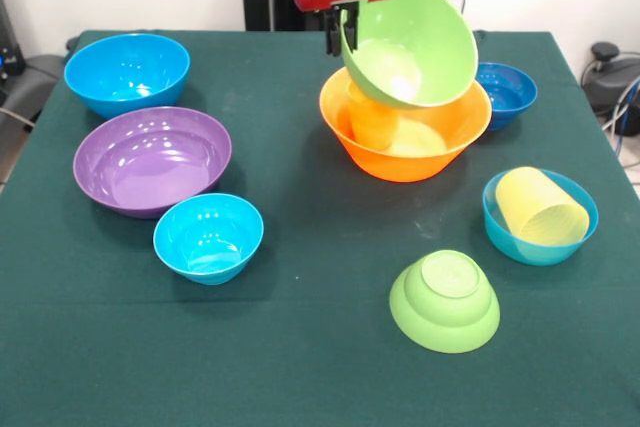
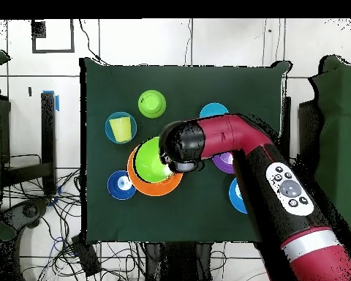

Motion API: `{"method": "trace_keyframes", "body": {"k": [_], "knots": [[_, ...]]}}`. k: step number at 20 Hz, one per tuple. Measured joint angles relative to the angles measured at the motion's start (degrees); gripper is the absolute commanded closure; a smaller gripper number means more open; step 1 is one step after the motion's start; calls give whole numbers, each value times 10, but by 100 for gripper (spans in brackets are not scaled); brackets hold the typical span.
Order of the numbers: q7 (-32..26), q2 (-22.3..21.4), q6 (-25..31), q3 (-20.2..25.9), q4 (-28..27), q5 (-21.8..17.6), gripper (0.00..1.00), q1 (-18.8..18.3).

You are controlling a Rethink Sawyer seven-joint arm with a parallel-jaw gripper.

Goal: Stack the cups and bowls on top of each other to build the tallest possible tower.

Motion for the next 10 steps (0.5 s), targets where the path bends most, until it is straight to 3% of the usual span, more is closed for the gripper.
{"method": "trace_keyframes", "body": {"k": [10], "knots": [[0, 0, 0, 0, 4, -4, 100, -11]]}}
